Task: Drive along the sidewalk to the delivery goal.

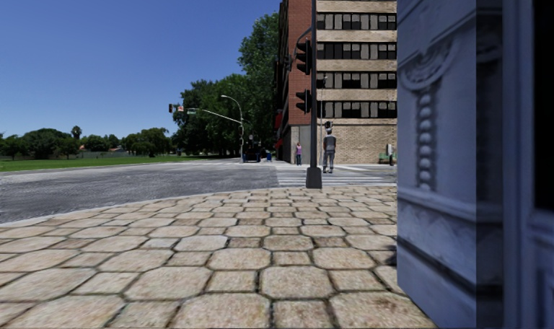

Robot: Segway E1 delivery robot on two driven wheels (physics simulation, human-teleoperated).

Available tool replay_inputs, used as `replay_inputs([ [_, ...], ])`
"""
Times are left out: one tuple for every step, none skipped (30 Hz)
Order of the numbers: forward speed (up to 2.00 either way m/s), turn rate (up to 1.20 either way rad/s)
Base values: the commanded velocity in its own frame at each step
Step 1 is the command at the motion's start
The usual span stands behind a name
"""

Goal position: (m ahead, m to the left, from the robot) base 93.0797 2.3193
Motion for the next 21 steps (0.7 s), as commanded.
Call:
replay_inputs([
  [1.94,0.17],
  [1.94,0.00],
  [1.94,0.00],
  [1.94,0.00],
  [1.94,0.00],
  [1.94,0.00],
  [1.94,0.00],
  [1.94,0.00],
  [1.94,0.00],
  [1.94,0.00],
  [1.94,0.00],
  [1.94,-0.39],
  [1.94,-0.44],
  [1.94,-0.46],
  [1.94,-0.46],
  [1.94,-0.47],
  [1.94,-0.47],
  [1.94,-0.47],
  [1.94,-0.47],
  [1.94,-0.47],
  [1.94,-0.47],
])
